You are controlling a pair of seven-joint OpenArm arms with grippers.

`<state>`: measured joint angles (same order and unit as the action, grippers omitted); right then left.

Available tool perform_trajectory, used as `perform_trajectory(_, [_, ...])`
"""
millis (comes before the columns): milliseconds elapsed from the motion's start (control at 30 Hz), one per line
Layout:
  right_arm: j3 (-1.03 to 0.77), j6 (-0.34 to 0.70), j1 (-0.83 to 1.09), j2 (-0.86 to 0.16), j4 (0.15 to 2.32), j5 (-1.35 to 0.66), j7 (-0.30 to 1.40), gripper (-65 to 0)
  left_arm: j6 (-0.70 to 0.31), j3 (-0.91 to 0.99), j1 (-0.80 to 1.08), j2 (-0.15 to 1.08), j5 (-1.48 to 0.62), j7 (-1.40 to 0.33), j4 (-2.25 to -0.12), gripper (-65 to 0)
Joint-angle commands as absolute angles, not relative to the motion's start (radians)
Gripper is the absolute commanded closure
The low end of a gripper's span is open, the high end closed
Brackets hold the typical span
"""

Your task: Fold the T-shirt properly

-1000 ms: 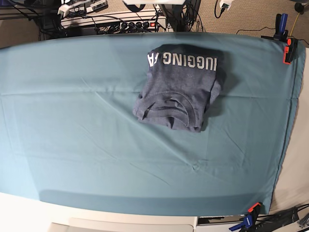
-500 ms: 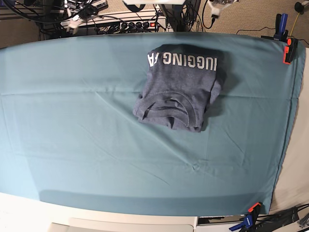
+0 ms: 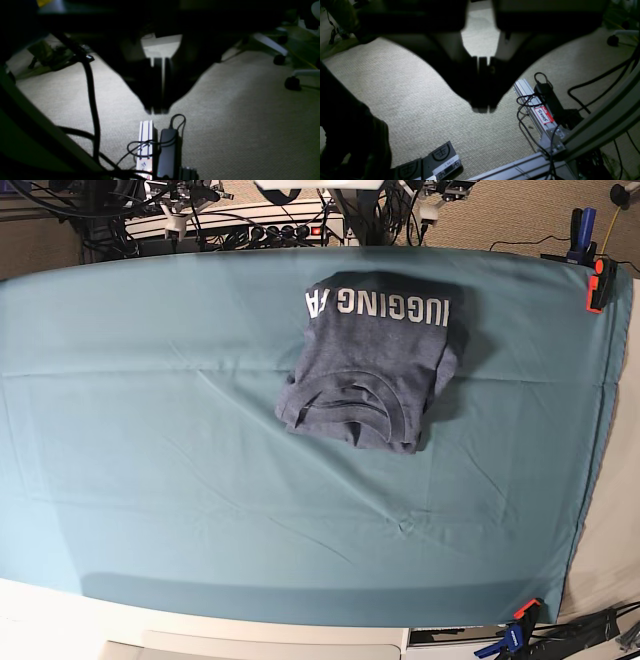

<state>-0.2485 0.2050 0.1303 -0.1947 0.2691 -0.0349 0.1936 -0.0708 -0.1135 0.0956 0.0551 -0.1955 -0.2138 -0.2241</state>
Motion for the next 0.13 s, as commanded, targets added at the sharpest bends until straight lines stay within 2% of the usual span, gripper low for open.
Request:
perform_trajectory(0, [-0.25,0.202,0.131,-0.202,0.273,-0.038,0.189,0.0,-0.072,-0.113,0.096,0.056,-0.195,-0.22,-0.225,0.0])
perform_trajectory(100, [-0.25,0.202,0.131,-0.193,0.273,-0.038,0.183,0.0,-0.072,-0.113,0.097,0.056,-0.195,-0.219,-0.239,0.0])
